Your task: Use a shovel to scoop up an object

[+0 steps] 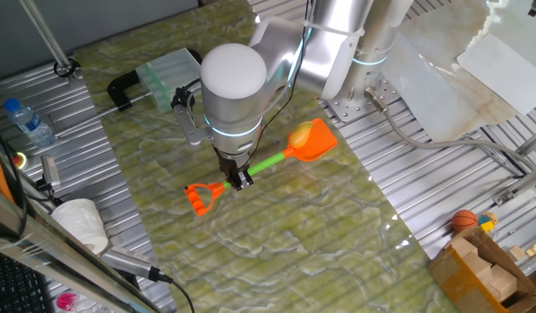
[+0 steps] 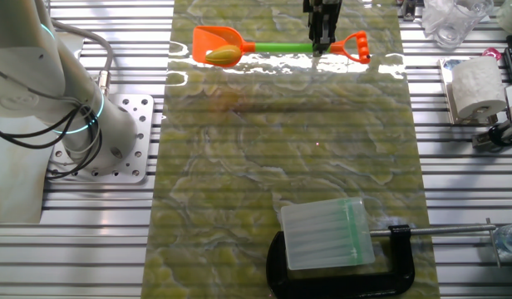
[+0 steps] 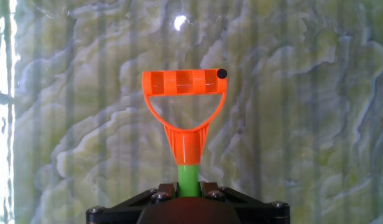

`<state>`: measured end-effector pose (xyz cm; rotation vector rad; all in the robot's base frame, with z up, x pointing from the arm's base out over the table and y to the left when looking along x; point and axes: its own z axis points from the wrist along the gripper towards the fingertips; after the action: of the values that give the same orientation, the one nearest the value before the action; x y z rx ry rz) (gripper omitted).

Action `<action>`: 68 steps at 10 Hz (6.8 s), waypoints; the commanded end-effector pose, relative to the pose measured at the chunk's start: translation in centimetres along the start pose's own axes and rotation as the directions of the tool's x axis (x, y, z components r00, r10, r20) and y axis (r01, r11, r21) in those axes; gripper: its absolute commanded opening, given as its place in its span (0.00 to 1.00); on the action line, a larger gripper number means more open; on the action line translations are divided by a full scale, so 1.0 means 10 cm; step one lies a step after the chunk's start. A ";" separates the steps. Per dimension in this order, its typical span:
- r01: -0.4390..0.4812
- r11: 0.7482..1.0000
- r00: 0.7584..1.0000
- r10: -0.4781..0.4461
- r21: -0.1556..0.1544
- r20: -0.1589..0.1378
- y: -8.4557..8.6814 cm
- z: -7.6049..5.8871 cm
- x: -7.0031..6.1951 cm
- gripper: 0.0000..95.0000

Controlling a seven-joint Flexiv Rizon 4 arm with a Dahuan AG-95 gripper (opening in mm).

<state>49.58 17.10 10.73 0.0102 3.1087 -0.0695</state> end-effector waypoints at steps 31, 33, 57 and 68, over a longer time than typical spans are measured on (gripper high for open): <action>0.000 1.000 1.000 0.000 0.001 0.001 0.00 0.00 -0.01 0.00; -0.005 1.000 1.000 0.005 -0.001 0.000 0.00 0.00 -0.01 0.00; 0.005 1.000 1.000 -0.004 -0.023 0.010 0.45 0.45 -0.18 0.00; 0.016 1.000 0.998 -0.015 -0.015 0.063 0.61 0.62 -0.22 0.00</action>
<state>52.10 23.00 4.25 -0.0140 3.0500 -0.0452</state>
